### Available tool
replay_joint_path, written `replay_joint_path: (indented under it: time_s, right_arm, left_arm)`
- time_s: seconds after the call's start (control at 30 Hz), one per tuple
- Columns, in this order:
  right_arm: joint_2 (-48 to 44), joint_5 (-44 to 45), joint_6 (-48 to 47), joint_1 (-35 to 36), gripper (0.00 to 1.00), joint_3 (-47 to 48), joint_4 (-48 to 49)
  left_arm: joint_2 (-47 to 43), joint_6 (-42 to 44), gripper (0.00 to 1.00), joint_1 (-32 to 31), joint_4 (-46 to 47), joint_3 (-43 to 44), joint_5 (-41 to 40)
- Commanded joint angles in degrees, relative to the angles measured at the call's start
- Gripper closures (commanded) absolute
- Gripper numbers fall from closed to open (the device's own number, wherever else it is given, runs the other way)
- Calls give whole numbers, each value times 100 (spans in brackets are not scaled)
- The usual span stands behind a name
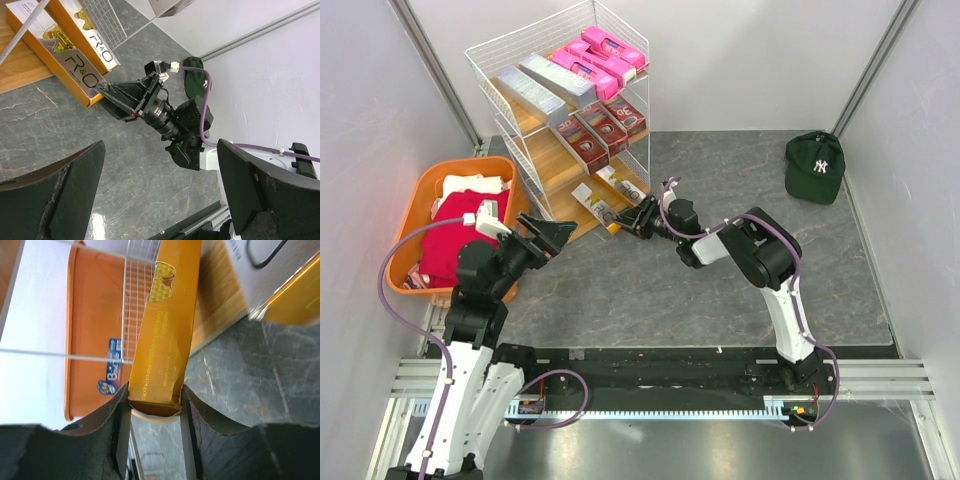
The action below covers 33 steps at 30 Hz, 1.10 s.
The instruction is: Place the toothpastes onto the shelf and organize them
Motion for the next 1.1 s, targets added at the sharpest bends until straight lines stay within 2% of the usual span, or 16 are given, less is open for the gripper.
replay_joint_path:
  time_s: [0.0, 0.33, 0.53, 0.9, 0.93, 1.07]
  right_arm:
    - [355, 466, 325, -57, 86, 389, 218]
    - [980, 800, 659, -320, 85, 908, 51]
    - [1050, 941, 651, -479, 80, 1128, -387]
    - [804, 906, 405, -452, 58, 882, -827]
    - [778, 915, 352, -435, 52, 873, -950]
    - [585, 985, 211, -444, 38, 786, -1276]
  left_arm:
    - [-86, 273, 0, 2, -66, 3, -124]
    - [-165, 370, 0, 2, -242, 91, -195]
    - [-218, 370, 1, 2, -286, 73, -239]
    - [-165, 352, 1, 2, -295, 38, -186]
    - [-165, 361, 1, 2, -295, 38, -177]
    - [-139, 352, 1, 2, -303, 38, -125]
